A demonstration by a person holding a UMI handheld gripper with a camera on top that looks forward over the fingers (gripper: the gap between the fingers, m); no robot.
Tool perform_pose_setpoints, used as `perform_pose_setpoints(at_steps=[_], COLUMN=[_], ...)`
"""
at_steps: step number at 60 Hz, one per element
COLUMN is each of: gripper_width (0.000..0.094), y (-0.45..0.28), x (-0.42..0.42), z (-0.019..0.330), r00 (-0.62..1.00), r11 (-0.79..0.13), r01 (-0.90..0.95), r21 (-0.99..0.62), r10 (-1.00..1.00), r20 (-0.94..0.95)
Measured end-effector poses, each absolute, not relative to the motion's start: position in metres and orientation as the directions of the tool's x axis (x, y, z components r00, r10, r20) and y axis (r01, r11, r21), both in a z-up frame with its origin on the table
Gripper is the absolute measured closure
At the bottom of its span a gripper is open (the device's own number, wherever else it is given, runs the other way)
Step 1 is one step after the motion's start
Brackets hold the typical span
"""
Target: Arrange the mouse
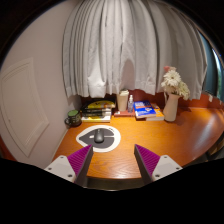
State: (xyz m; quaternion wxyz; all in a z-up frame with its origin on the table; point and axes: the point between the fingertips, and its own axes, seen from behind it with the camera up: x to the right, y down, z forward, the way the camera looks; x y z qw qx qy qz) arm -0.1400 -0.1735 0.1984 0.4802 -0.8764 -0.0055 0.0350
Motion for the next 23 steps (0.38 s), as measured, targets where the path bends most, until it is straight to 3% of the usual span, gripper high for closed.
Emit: perform_pose_setpoints(at_steps=[23], gripper_width=[0.0113], y=[-0.212], x=[-0.118], z=[0.185], r00=[0.999], r11=[-0.546], r01=[-0.029], r21=[-0.837], r10=[0.018], r20=[-0.047])
